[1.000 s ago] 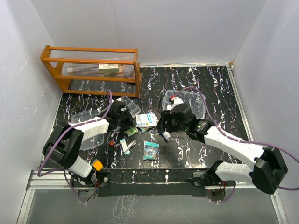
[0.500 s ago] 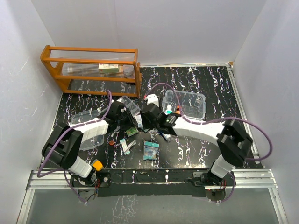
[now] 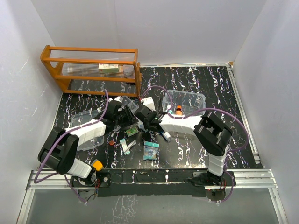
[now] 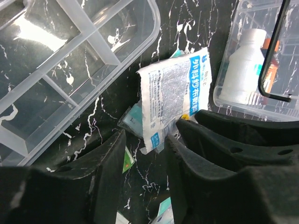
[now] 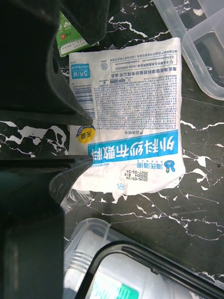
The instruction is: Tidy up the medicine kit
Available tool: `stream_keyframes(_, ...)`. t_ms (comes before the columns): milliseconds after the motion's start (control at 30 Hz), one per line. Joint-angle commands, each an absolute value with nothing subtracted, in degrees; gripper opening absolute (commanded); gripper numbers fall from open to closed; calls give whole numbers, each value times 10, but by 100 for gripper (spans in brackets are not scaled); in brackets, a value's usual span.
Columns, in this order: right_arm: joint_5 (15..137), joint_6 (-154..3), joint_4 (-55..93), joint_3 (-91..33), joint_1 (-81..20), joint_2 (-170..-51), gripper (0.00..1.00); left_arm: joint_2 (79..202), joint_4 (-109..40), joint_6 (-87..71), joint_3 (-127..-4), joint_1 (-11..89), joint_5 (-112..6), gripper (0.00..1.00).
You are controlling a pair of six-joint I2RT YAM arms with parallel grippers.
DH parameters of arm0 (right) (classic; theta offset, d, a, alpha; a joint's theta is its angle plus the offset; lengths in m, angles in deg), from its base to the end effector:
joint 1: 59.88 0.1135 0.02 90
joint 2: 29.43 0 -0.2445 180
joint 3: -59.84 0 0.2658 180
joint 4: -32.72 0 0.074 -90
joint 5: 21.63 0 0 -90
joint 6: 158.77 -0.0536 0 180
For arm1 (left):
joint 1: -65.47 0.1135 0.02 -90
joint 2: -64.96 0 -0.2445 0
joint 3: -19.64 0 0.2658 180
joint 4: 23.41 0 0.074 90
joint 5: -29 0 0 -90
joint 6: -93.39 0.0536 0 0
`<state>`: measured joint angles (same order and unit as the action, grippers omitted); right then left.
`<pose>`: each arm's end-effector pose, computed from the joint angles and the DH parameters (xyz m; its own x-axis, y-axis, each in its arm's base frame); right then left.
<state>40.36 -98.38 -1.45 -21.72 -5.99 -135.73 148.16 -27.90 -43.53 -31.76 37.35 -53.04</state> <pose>0.2518 0.3024 0.1330 -0.7206 -0.2476 -0.6477 -0.2465 0.9645 -0.0945 0.2782 -0.1571 0.1410 -0.7694 -0.4090 -0.4907 0.0048 0.7644 -0.6447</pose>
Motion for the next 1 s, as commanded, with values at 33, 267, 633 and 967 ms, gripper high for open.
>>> stream_keyframes(33, 431, -1006, -6, -220, -62, -1358, 29, 1498, -238, -429, -323, 380, -522, 40)
stream_keyframes(267, 486, -1011, 36, -178, -75, -1336, 27, 1546, -202, -407, -339, 387, -507, 42)
stream_keyframes(633, 545, -999, 84, -139, -95, -1287, 27, 1559, -122, -392, -329, 391, -455, 21)
stream_keyframes(967, 587, -1013, 55, -165, -103, -1191, 37, 1489, -171, -314, -339, 392, -414, 0)
